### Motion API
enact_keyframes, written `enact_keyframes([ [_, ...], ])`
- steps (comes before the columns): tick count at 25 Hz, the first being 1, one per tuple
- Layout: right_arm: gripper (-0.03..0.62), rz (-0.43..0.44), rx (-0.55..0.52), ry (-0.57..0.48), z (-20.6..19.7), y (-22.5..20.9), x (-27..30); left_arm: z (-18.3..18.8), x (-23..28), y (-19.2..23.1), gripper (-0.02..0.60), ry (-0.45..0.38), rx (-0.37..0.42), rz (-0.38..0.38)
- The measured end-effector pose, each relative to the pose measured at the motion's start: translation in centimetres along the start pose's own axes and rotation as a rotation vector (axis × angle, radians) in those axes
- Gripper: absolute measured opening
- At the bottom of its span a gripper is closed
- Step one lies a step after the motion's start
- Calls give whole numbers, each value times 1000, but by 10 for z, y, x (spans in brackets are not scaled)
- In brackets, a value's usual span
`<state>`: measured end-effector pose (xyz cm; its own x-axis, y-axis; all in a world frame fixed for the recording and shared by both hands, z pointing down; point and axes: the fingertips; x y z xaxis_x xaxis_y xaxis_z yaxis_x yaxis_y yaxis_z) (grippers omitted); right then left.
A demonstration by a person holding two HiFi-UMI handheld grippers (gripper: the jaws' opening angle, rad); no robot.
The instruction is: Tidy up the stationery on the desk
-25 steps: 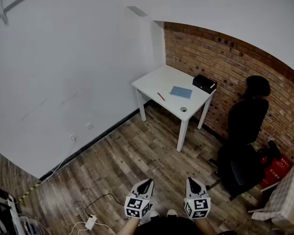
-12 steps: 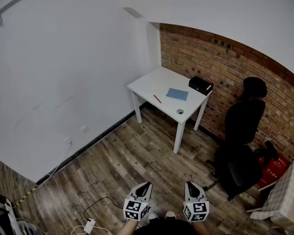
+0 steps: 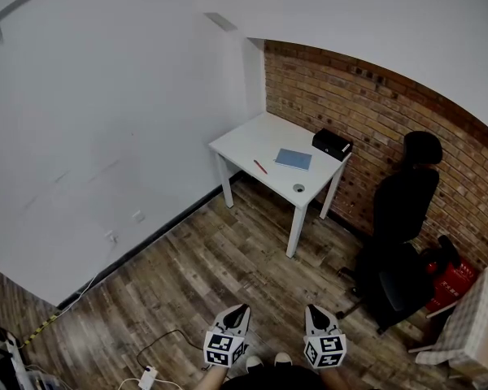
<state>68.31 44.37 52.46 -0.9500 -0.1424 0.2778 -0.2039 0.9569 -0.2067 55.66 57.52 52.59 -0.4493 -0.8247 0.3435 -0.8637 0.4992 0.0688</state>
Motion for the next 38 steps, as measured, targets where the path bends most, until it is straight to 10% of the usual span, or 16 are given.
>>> enact_keyframes([
  [18,23,2,26,14,-3,35,45,-7,4,55,31,19,-1,-15],
  [38,23,2,70,18,19,-31,154,17,120,92,31,61,34,-27],
])
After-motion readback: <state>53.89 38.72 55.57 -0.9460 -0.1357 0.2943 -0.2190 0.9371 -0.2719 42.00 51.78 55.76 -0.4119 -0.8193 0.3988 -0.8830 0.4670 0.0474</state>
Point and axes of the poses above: the fingertips, and each gripper's own axes: x forward along the fingers, y to its left, z out of its top, and after that the axes turned 12 degrees about z, right-handed
